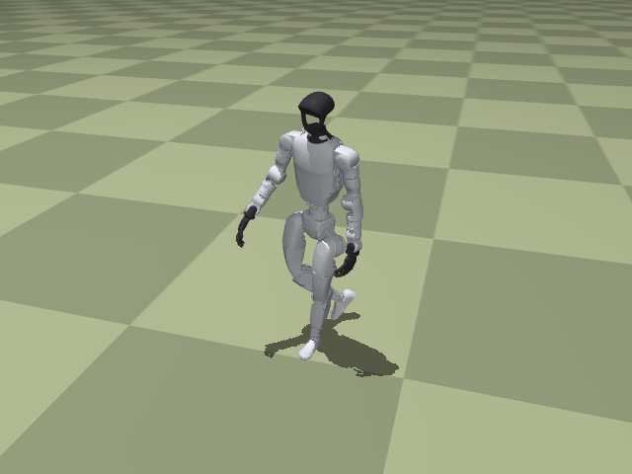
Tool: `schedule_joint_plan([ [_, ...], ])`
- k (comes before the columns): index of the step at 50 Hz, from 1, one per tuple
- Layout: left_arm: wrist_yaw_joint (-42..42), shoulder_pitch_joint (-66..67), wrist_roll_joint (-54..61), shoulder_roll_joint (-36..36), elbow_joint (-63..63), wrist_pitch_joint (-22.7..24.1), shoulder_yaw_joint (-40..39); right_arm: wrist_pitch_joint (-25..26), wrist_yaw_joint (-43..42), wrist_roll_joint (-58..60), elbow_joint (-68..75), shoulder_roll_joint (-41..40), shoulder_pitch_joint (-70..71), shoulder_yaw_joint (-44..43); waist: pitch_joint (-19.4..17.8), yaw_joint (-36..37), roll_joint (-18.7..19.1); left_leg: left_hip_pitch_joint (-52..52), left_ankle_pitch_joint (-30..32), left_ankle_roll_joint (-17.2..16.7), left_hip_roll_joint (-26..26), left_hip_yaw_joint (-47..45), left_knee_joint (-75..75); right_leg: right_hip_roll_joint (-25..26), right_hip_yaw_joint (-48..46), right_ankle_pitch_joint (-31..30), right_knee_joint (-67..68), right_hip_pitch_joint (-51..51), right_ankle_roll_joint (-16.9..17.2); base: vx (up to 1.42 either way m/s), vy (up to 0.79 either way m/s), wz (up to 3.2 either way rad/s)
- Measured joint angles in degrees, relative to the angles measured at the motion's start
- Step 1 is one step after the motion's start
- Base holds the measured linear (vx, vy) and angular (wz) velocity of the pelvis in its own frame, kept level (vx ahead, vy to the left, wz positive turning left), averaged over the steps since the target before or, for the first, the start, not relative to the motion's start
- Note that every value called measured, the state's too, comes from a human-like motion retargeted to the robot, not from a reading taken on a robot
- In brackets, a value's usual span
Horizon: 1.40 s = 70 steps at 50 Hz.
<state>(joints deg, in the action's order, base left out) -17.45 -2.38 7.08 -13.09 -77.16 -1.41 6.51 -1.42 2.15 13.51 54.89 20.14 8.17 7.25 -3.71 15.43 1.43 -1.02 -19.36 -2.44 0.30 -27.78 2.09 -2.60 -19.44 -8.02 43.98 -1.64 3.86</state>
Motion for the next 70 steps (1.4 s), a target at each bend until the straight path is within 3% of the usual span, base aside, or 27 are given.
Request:
schedule_joint_plan([
  [6,4.7,-15.3,-1.3,0.0,7.9,-0.9,5.9,3.3,-0.7,-1.6,8.8,-3.7,-11.2,2.2,-0.5,-5.8,2.4,2.2,-2.8,-0.4,-1.7,15.7,-4.9,-2.7,6.5,8.0,19.3,14.5,-5.3,0.46,0.09,2.38],
  [12,7.1,-29.0,-1.8,0.7,13.9,-0.8,11.6,4.9,4.8,0.2,15.1,-7.2,-19.4,6.6,-2.8,-13.9,4.5,7.2,-3.4,-0.5,-3.4,32.4,-6.9,-6.3,8.0,12.2,14.7,20.4,-6.3,0.42,-0.04,2.71],
  [18,8.4,-34.7,0.5,-0.9,20.1,2.4,16.0,4.4,7.4,-0.6,17.2,-8.9,-22.4,10.5,-4.0,-19.6,3.4,12.4,-1.6,-2.0,-4.2,45.6,-5.7,-6.3,13.8,10.3,-15.2,18.7,-3.6,0.40,-0.17,2.10],
  [22,10.5,-34.7,2.5,-2.5,22.4,3.8,17.2,5.4,5.9,-1.0,18.1,-8.7,-20.7,9.4,-6.3,-22.4,-0.5,17.7,-0.8,-2.8,-7.1,53.6,-4.7,-9.7,18.9,7.3,-40.1,12.3,3.2,0.46,-0.26,1.76],
  [25,11.6,-32.2,0.6,-3.5,21.6,4.6,17.5,5.5,4.6,0.2,19.1,-8.5,-18.8,7.9,-6.7,-22.5,-2.3,20.7,-0.4,-3.0,-7.2,57.5,-4.3,-10.5,21.9,8.5,-47.0,10.7,8.4,0.48,-0.30,1.20],
  [27,12.4,-29.5,-0.6,-3.6,19.7,5.1,17.5,5.3,3.0,0.6,20.4,-8.1,-17.0,6.8,-6.1,-21.6,-3.1,21.7,0.4,-2.8,-7.4,59.5,-4.5,-10.7,23.9,6.3,-47.8,9.6,9.8,0.47,-0.31,0.96],
  [30,14.0,-25.7,-2.3,-3.4,14.8,5.0,16.8,5.2,0.1,0.6,22.9,-6.7,-12.4,5.8,-5.1,-18.7,-4.3,22.0,2.3,-2.4,-8.4,61.3,-6.0,-11.2,24.1,2.9,-47.6,8.1,10.1,0.47,-0.33,0.50],
  [32,14.9,-23.4,-4.1,-2.9,10.0,4.3,15.8,5.1,-2.0,0.1,25.0,-5.7,-8.3,5.8,-5.0,-16.5,-5.1,21.5,4.3,-2.5,-9.4,61.7,-8.9,-11.8,22.6,4.7,-46.9,6.6,8.7,0.48,-0.34,0.38],
  [35,15.4,-19.2,-7.2,-2.0,2.6,2.2,13.6,5.1,-5.1,-1.1,27.9,-4.0,-2.2,6.9,-4.7,-13.8,-7.0,16.9,8.1,-3.0,-13.0,58.7,-19.8,-13.7,20.2,8.4,-45.6,4.2,6.7,0.46,-0.32,0.81],
  [37,14.6,-15.9,-8.7,-1.9,-0.9,0.3,12.0,5.6,-6.8,-1.5,28.8,-2.6,1.6,7.8,-3.5,-13.2,-8.0,8.3,10.3,-2.4,-14.6,50.8,-33.1,-15.1,17.3,9.8,-45.1,3.2,5.6,0.40,-0.29,1.43],
  [40,13.0,-10.1,-10.2,-2.4,-3.5,-1.9,10.2,6.5,-9.0,-0.5,29.2,-0.2,7.0,8.6,-1.0,-12.7,-8.5,-6.4,11.3,3.1,-9.4,32.3,-51.0,-15.8,11.4,11.4,-44.7,2.6,4.2,0.36,-0.25,1.69],
  [43,10.9,-4.9,-12.3,-4.0,-3.7,-2.0,9.6,7.0,-10.2,1.6,28.2,2.5,12.3,8.8,-0.6,-10.0,-9.2,-12.8,4.6,9.7,-2.4,16.5,-57.2,-15.8,7.0,12.8,-45.0,1.0,4.1,0.35,-0.23,1.19],
  [45,9.7,-1.4,-14.4,-5.3,-3.4,-1.6,9.7,7.1,-10.8,2.7,27.1,4.1,15.5,8.5,-1.0,-7.0,-9.9,-14.3,0.2,10.5,-2.3,11.2,-55.1,-15.7,5.1,13.4,-45.4,-0.3,4.4,0.35,-0.19,0.66],
  [50,8.8,4.5,-17.8,-8.4,-3.1,-2.2,9.4,8.1,-11.0,3.3,22.3,8.0,22.5,4.2,-3.9,1.4,-10.5,-12.7,0.7,6.0,-6.7,5.2,-32.7,-14.2,1.9,14.6,-46.5,-4.2,5.6,0.36,-0.13,0.42],
  [58,6.6,8.6,-12.8,-7.8,-5.9,-3.4,2.4,5.0,-9.5,-2.3,10.0,8.5,26.2,-2.7,-5.5,6.6,-6.2,-8.6,7.8,-0.2,-4.0,-7.2,2.0,-4.9,-3.6,16.6,-46.8,-11.6,7.1,0.40,-0.03,0.59],
  [65,-1.4,7.9,-7.5,-4.1,-6.0,-3.1,-2.0,3.0,-2.3,0.5,3.6,4.2,21.3,-0.7,-4.6,5.4,-7.4,-7.0,8.7,-1.3,-2.9,-4.0,2.9,-3.6,-5.5,13.4,-43.1,-15.5,4.4,0.51,0.08,0.49],
  [70,-3.0,1.3,-7.1,-2.5,-6.0,-1.5,-0.8,1.8,1.5,1.1,3.9,0.8,11.6,0.4,-4.0,1.5,-4.5,-0.1,4.9,-1.2,-1.0,2.2,2.5,-3.9,-5.8,5.0,-25.4,-13.7,-1.6,0.59,0.16,0.94],
])
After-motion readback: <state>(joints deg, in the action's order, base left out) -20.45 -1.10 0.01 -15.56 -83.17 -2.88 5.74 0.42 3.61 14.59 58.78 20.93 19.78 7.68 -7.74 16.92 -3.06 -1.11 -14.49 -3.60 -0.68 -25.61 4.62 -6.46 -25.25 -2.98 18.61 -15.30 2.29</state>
